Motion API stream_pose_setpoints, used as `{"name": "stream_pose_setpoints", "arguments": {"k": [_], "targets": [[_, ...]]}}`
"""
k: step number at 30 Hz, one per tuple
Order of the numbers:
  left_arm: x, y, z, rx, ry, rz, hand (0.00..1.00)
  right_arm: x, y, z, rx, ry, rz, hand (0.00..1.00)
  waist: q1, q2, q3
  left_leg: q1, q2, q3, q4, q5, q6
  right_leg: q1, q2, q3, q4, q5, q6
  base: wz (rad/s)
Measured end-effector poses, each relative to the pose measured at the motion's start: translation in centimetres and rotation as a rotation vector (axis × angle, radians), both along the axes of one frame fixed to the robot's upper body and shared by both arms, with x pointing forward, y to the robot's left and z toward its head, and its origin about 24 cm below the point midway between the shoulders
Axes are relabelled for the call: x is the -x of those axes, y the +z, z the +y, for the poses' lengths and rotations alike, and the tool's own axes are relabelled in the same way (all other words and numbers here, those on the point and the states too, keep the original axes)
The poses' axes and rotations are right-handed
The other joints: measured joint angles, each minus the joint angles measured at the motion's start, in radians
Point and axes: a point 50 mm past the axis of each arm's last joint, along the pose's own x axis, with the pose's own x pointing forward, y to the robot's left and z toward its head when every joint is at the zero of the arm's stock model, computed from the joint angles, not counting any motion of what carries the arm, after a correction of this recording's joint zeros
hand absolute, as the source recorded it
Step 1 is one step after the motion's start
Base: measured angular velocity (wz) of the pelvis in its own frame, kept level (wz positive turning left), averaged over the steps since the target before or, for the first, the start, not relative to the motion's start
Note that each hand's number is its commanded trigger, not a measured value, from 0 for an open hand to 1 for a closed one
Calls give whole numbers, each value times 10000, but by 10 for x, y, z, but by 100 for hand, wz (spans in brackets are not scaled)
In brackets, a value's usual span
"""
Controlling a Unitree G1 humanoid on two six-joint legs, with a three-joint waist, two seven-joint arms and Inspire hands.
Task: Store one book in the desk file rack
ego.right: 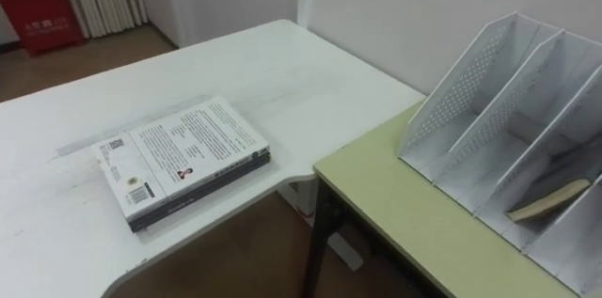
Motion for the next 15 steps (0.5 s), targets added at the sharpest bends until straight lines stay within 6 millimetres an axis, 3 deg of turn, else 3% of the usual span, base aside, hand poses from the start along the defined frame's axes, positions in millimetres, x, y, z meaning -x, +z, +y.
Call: {"name": "stream_pose_setpoints", "arguments": {"k": [7, 15], "targets": [[12, -4, -8, -21, 295, 275, 0, 32, -8, 0, 611, -2845, 255, 0, -299, 238, -9, 96, -103, 20, -46, 2, 2, 143, -18, 9, -142, -46, 60, 2], [13, -3, -8, -212, 5, 206, 0, 37, -11, 7, 1216, -3458, 200, 0, -554, 211, -9, 199, -105, 152, -51, 3, 3, 154, -76, 46, -141, -107, 96, 0]]}}
